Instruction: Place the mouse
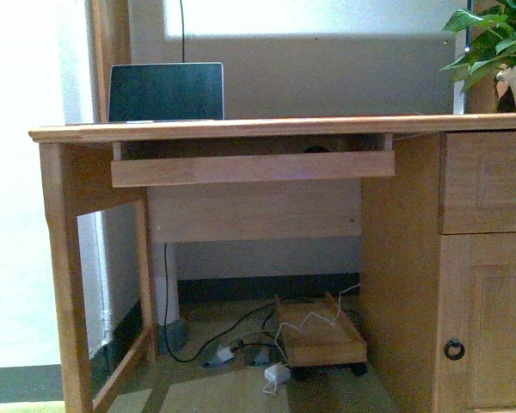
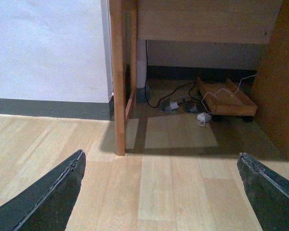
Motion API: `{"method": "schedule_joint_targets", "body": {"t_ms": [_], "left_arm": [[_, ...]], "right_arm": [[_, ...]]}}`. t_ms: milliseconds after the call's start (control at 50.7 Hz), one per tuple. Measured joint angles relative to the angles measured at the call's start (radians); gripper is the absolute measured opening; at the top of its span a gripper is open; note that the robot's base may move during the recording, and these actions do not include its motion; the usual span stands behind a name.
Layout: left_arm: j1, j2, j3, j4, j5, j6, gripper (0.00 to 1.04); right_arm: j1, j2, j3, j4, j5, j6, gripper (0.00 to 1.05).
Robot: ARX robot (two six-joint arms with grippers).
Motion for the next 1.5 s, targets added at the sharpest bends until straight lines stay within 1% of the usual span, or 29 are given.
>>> {"method": "schedule_joint_targets", "body": {"t_ms": [1500], "left_arm": [[0.000,0.000,0.000,0.000,0.000,0.000,0.97]], "right_arm": [[0.000,0.000,0.000,0.000,0.000,0.000,0.97]]}}
